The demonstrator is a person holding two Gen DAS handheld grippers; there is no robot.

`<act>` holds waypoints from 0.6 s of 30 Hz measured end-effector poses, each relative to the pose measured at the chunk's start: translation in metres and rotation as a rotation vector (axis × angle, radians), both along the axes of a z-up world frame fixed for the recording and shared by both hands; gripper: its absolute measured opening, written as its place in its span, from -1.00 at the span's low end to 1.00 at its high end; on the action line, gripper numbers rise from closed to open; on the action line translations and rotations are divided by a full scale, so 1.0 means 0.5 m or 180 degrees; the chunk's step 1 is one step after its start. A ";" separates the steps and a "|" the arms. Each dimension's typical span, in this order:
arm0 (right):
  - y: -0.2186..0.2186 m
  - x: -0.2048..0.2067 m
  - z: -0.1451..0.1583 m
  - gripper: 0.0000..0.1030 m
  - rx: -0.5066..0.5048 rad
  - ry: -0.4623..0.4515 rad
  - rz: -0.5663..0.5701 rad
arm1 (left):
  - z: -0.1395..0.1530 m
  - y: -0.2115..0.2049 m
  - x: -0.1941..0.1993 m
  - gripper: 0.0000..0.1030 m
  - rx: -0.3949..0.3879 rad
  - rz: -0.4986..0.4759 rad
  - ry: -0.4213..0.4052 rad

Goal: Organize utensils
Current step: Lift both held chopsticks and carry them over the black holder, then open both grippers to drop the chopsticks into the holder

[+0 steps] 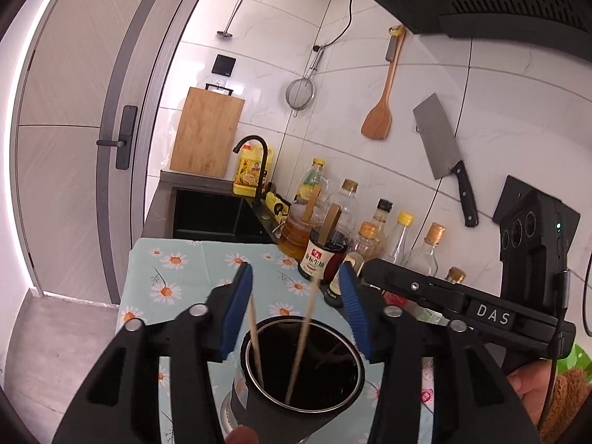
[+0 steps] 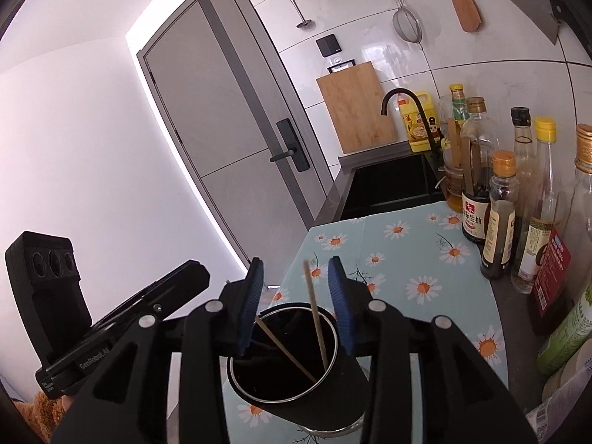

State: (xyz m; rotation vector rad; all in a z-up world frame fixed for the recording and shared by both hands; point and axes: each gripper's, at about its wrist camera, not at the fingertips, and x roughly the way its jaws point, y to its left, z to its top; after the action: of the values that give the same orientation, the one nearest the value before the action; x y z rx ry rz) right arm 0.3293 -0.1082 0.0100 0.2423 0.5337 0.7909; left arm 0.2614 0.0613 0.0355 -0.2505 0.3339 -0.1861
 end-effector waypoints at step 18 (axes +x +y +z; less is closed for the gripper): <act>-0.143 -0.110 0.065 0.62 0.0310 0.0257 0.0041 | 0.089 -0.020 -0.143 0.74 0.0367 0.0152 -0.0001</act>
State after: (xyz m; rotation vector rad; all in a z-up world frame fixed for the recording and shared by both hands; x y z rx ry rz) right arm 0.2742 -0.1798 0.0427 0.3621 0.5739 0.8231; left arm 0.1899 0.0511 0.0798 -0.1444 0.3367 -0.1195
